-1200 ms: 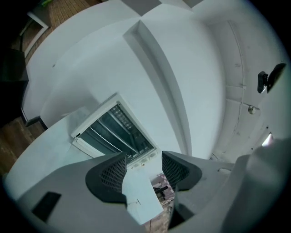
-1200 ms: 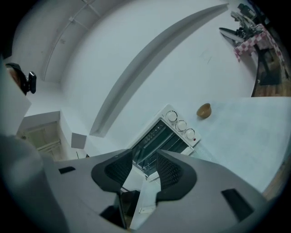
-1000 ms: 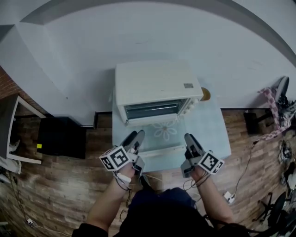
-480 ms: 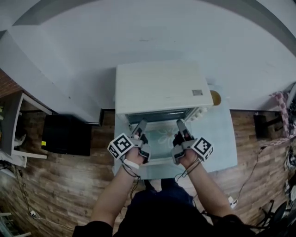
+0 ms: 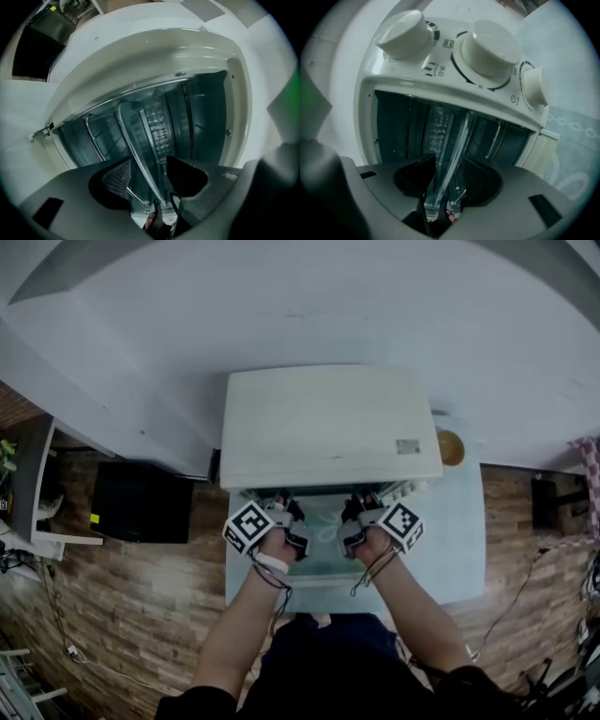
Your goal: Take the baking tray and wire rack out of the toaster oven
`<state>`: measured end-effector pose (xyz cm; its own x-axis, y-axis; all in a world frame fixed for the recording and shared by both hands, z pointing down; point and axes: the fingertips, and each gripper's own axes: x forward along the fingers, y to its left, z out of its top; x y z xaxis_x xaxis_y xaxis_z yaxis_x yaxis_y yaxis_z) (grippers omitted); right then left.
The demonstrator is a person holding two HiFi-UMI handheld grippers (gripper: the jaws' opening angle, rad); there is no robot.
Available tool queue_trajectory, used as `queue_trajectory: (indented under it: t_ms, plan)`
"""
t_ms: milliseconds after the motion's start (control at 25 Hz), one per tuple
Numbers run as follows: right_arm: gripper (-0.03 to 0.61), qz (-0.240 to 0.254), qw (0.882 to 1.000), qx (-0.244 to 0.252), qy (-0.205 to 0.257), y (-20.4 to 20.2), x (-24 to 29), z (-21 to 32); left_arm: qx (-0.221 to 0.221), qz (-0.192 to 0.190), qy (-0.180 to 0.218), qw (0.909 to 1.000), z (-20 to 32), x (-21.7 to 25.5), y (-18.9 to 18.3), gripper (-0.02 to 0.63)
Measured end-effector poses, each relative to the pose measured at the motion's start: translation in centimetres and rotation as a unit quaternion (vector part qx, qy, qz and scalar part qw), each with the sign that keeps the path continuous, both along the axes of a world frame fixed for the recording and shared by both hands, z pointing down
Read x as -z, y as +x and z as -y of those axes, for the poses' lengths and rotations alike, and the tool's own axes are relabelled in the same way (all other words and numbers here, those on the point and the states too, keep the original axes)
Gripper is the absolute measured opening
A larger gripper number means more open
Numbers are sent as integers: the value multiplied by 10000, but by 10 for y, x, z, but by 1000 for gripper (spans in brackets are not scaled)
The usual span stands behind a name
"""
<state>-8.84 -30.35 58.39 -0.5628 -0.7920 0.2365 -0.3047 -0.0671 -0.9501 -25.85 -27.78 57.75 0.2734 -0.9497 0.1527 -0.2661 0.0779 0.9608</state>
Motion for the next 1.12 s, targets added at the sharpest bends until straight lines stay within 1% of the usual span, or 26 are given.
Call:
queue_trajectory:
  t_ms: [120, 160, 320, 400, 440, 560, 640, 1000, 1120]
  plan:
    - [176, 47, 10000, -49, -25, -1, -4, 12, 34, 6, -63, 10000, 8, -5, 1, 228]
    - [178, 48, 10000, -59, -33, -1, -4, 14, 30, 35, -92, 9999, 9, -6, 1, 216]
    - [147, 30, 10000, -31, -87, -3, -9, 19, 37, 153, -208, 9997, 8, -13, -3, 113]
    - [104, 54, 9999, -25, -98, -3, -11, 20, 46, 159, -213, 9996, 7, -15, -4, 107]
    - [101, 41, 9999, -18, -103, -3, -11, 18, 39, 156, -222, 9996, 6, -15, -4, 104]
    - [101, 8, 10000, 7, -66, -2, -10, 9, -45, 154, -259, 9995, -4, -15, -2, 103]
    - [101, 39, 10000, 11, 41, -1, -9, 2, -126, 156, -259, 9995, -14, -15, 0, 103]
    - [101, -102, 9997, -150, -167, 8, -8, -59, -474, 39, -276, 9985, -69, -14, 9, 101]
    - [100, -107, 9996, -206, -160, 12, -10, -76, -614, 44, -280, 9977, -85, -14, 12, 100]
